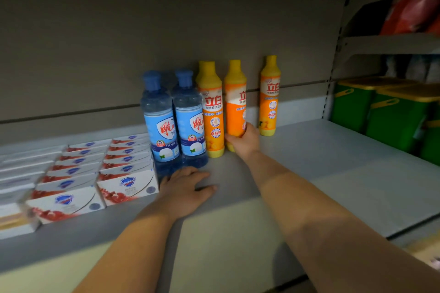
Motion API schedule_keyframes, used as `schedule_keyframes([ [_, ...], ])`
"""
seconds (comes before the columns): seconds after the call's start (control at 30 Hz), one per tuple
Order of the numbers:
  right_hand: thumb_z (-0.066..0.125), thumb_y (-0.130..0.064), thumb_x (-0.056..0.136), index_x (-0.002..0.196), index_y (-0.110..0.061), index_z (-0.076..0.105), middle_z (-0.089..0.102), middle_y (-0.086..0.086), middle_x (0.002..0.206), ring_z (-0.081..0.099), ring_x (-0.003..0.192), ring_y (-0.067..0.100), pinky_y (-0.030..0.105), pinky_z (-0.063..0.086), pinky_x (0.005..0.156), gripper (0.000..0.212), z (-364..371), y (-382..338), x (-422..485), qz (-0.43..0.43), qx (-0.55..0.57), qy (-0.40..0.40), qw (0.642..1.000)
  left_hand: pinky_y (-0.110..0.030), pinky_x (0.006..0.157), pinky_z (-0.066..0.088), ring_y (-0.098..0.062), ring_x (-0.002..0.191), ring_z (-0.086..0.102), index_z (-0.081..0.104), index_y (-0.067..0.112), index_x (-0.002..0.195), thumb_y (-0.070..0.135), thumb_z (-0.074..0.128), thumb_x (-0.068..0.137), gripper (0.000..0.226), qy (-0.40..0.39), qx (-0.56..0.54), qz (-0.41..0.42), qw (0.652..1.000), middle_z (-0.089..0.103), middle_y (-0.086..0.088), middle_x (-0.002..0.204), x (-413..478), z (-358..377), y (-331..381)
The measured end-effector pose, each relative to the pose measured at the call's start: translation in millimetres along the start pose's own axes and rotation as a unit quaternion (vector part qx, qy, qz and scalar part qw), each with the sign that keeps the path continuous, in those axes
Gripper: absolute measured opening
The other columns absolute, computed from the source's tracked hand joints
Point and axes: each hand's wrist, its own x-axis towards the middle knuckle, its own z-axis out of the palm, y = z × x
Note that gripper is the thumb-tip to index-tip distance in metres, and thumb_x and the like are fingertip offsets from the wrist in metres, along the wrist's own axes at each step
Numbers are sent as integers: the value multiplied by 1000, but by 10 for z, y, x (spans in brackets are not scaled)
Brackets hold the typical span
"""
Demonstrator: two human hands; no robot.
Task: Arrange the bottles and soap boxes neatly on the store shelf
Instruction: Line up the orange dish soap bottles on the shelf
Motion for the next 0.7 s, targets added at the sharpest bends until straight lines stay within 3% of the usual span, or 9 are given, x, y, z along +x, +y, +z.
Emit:
schedule_keyframes([
  [0.2,77,-22,71,127,-11,43,45,12,125,50,111,26,30,40,86,66,-204,-77,-541,5,-2,80,997,-41,112,17,-18,140,21,31,39,144,58,38,93,55,23,-23,-4,999,25,5,151,25,6,-2],
  [0.3,75,-10,71,120,-10,48,51,9,113,53,103,24,28,42,83,56,-358,-167,-873,-55,13,83,995,-29,106,27,-13,131,30,35,33,143,51,54,89,60,99,-169,32,980,28,1,145,-14,-58,98],
  [0.37,72,-8,71,117,-10,51,56,12,111,54,102,26,37,48,87,51,-452,-227,-1070,-96,-7,80,992,-13,94,35,-3,118,43,43,31,136,38,68,84,58,159,-373,74,911,41,7,135,-76,-187,253],
  [0.4,70,-8,70,116,-10,52,56,14,110,53,103,29,41,48,89,50,-494,-243,-1152,-117,-34,84,989,-11,88,41,-2,115,50,47,28,130,30,71,81,55,169,-487,95,852,50,8,129,-116,-269,335],
  [0.47,70,-10,70,119,-9,51,53,15,113,49,107,31,40,45,90,53,-562,-257,-1270,-154,-96,92,979,-23,85,50,-12,111,60,52,23,123,23,69,75,50,164,-658,127,724,65,5,115,-199,-395,450],
  [0.53,72,-11,71,124,-8,50,50,15,119,46,111,31,39,42,93,57,-604,-269,-1310,-176,-113,97,973,-31,85,54,-16,106,64,56,21,114,22,62,75,40,144,-748,139,633,70,4,107,-276,-488,497],
  [0.6,75,-12,72,125,-11,50,44,11,126,45,115,26,41,43,99,60,-624,-289,-1299,-167,-88,87,978,-35,87,55,-19,109,63,55,19,115,23,57,79,37,130,-796,146,573,68,-2,116,-319,-558,494],
  [0.7,81,-21,69,127,-20,48,37,1,131,40,118,15,41,43,102,66,-635,-286,-1240,-171,-78,85,979,-39,88,54,-24,115,60,52,14,119,23,57,85,36,137,-820,120,542,60,-12,128,-352,-660,430],
])
